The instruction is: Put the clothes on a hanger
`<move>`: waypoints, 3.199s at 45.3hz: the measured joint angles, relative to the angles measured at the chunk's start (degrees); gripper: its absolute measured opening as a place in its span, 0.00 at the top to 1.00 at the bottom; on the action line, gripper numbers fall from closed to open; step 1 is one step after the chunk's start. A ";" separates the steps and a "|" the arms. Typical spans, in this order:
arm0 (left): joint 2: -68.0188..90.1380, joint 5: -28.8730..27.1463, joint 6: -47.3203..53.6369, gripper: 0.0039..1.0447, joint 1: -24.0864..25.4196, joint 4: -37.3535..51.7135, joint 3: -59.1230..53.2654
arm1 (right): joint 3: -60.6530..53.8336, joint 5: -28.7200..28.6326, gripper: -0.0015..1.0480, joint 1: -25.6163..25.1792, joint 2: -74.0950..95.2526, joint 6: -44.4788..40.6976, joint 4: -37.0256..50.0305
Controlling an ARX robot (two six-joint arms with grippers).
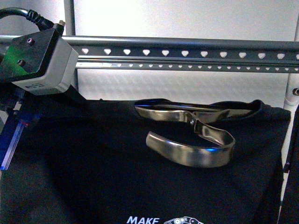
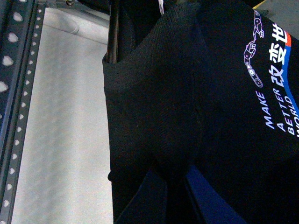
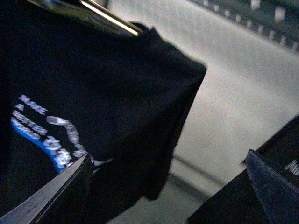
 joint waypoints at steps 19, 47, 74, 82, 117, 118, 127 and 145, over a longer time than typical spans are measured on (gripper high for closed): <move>0.02 -0.04 0.07 0.96 0.02 0.00 -0.02 | 24.72 -6.32 0.07 7.54 31.74 -59.52 -5.44; 0.02 -0.35 0.07 0.96 0.02 0.00 -0.04 | 47.54 6.86 0.17 15.78 53.07 -53.70 -1.90; 0.02 0.98 -0.55 0.76 0.00 0.24 -0.04 | 38.01 2.10 0.95 13.42 51.93 -49.66 1.68; 0.02 1.03 -0.42 0.48 0.00 0.26 -0.04 | 35.23 0.94 0.95 9.68 50.53 -50.75 -4.61; -5.77 -57.29 -107.38 0.06 4.94 23.37 -4.20 | 25.40 -5.97 0.97 -2.01 36.96 -33.92 -32.04; -6.23 -56.98 -109.90 0.06 4.79 24.00 -4.24 | 25.40 -6.14 0.97 -1.75 35.76 -31.39 -32.54; -11.26 -47.65 -106.01 0.23 3.43 28.17 -9.68 | 27.74 -4.17 0.97 0.35 29.90 -10.08 -39.26; -26.53 -46.95 -95.97 0.90 2.91 42.10 -40.57 | 47.43 3.08 0.97 7.28 35.39 31.26 -37.97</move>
